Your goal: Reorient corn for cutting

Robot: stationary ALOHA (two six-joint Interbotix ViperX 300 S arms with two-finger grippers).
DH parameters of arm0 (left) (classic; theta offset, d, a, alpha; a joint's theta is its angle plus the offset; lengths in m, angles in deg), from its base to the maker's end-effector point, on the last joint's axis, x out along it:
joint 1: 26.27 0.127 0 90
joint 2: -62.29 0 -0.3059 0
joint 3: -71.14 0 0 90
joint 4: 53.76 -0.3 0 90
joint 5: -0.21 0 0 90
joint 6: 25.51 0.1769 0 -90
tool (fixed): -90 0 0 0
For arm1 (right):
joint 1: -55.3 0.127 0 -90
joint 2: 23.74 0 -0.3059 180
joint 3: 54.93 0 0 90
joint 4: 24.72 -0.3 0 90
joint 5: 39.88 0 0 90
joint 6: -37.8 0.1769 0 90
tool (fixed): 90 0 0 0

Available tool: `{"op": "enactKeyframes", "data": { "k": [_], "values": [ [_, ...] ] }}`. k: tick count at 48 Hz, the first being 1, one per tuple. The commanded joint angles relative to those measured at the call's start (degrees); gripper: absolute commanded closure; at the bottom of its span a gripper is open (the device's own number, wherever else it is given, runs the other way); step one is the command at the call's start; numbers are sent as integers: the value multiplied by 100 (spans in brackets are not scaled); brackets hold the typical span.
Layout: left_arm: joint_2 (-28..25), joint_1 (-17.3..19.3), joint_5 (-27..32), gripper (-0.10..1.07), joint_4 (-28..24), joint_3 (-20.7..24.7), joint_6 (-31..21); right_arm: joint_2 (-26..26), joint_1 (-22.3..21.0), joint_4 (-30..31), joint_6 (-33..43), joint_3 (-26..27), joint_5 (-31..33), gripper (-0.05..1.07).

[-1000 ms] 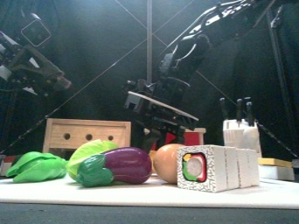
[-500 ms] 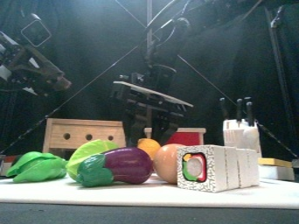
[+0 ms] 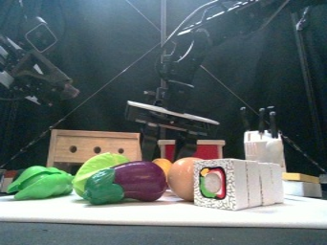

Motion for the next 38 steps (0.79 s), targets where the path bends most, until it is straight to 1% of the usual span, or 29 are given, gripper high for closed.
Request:
{"op": "enactKeyframes", "data": {
  "k": [1, 9, 17, 26, 38],
  "values": [
    [0, -9, -35, 27, 88, 62, 9, -141, 53, 0, 281, 35, 70, 35],
    [-9, -9, -26, 27, 132, 62, 35, -123, 158, 70, 861, 62, 308, 35],
    [0, -9, -26, 27, 132, 62, 26, -105, 176, 105, 1134, 105, 483, 35],
    [0, -9, -35, 27, 141, 62, 26, 35, 193, 167, 1626, 211, 650, 35],
    [0, -9, -35, 27, 141, 62, 26, 88, 185, 237, 1696, 158, 615, 34]
  ]
}}
